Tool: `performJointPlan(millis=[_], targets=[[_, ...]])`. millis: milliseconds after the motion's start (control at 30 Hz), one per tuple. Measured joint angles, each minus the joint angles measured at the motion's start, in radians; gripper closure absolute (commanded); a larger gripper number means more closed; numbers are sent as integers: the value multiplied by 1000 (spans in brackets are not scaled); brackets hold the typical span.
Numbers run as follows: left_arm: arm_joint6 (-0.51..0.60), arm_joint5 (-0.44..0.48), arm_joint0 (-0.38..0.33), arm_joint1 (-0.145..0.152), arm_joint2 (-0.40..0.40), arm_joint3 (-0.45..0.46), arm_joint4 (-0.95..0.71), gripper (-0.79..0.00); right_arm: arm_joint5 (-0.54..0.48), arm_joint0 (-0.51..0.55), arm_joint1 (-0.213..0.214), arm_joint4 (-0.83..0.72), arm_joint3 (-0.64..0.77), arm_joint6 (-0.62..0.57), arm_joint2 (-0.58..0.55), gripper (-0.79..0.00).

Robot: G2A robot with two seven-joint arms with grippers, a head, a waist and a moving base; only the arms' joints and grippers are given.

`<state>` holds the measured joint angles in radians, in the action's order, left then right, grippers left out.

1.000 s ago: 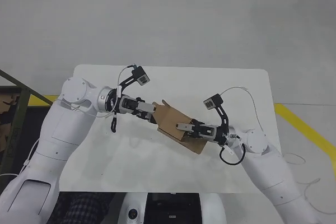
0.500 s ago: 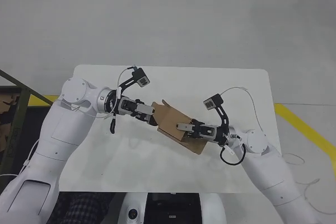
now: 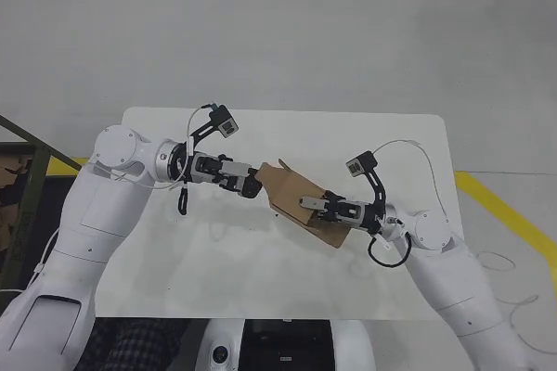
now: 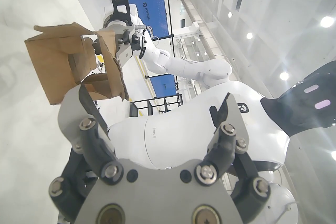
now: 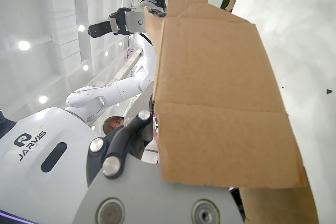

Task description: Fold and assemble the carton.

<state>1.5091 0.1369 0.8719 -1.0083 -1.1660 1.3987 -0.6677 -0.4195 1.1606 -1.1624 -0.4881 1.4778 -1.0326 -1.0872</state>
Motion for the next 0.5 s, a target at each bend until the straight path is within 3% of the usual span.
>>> performJointPlan(millis=[333, 500], targets=[[0, 0, 0, 0, 0, 0, 0, -785, 1, 1, 0, 0, 1, 1, 0, 0], [-60, -9, 17, 4, -21, 7, 18, -785, 33, 12, 6, -8, 15, -6, -19, 0]])
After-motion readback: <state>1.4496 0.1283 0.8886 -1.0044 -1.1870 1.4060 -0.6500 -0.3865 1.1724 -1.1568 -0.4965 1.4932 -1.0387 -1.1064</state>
